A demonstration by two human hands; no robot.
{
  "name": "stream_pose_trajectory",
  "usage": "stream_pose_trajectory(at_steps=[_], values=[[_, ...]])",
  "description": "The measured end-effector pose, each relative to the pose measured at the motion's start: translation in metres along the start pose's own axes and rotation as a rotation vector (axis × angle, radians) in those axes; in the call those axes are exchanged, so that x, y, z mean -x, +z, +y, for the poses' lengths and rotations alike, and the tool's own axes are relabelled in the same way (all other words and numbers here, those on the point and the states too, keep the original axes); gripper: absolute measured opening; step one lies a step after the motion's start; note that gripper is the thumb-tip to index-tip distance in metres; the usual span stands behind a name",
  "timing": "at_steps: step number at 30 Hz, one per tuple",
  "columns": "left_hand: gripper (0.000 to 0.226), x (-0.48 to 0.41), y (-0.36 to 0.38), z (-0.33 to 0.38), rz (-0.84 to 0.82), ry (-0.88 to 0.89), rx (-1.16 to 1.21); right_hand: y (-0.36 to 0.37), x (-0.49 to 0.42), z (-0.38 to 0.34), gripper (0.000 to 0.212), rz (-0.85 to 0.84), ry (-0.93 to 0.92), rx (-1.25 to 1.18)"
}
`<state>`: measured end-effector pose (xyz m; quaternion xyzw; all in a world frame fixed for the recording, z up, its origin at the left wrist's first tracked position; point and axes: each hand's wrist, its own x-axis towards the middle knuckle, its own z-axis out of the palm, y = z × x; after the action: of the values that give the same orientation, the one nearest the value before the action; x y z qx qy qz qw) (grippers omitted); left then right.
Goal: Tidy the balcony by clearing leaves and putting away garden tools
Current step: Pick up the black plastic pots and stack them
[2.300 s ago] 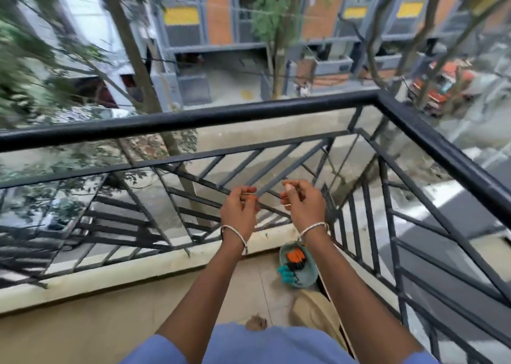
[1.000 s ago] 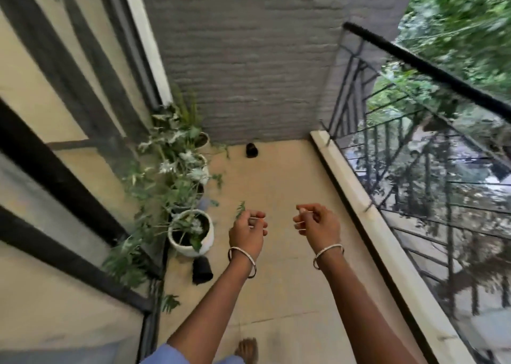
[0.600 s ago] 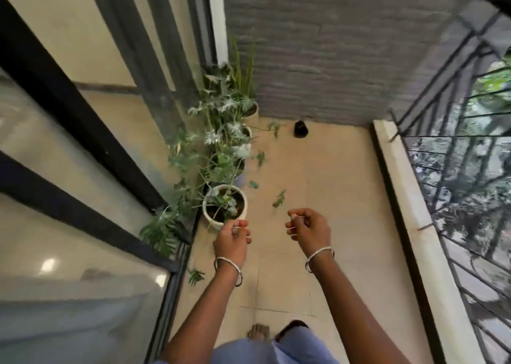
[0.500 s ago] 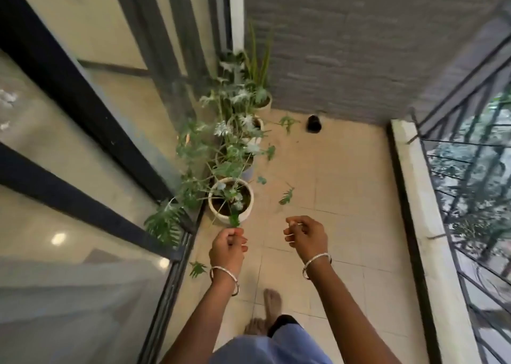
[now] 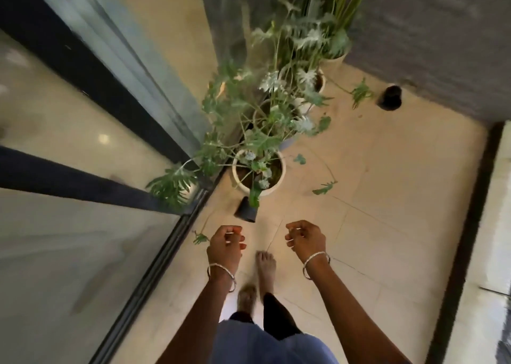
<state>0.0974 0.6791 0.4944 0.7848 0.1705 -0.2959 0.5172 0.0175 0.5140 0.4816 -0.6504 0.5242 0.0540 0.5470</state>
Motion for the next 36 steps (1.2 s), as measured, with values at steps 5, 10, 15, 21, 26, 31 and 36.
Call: stream_pose_trajectory(at_steps=[5, 10, 15, 21, 26, 31, 36], values=[[0.02, -0.072, 0.028, -0.065, 0.077, -0.109, 0.06, 0.064, -0.102, 0.08, 0.018, -0.174, 0.177, 0.218], [0.017, -0.156, 0.06, -0.153, 0.124, -0.233, 0.133, 0.143, -0.191, 0.147, 0.026, -0.334, 0.158, 0.507], [0.011, -0.221, 0.087, -0.223, 0.177, -0.283, 0.184, 0.212, -0.269, 0.207, 0.037, -0.372, 0.07, 0.652], [0.012, -0.265, 0.101, -0.286, 0.206, -0.371, 0.212, 0.279, -0.343, 0.238, 0.064, -0.363, -0.193, 0.967], [0.01, -0.281, 0.103, -0.319, 0.196, -0.381, 0.157, 0.312, -0.366, 0.246, 0.058, -0.245, -0.333, 0.956], [0.013, -0.272, 0.094, -0.31, 0.196, -0.392, 0.127, 0.289, -0.339, 0.24, 0.023, -0.255, -0.218, 0.849], [0.02, -0.239, 0.074, -0.267, 0.261, -0.341, -0.02, 0.231, -0.275, 0.22, 0.019, -0.321, 0.079, 0.411]])
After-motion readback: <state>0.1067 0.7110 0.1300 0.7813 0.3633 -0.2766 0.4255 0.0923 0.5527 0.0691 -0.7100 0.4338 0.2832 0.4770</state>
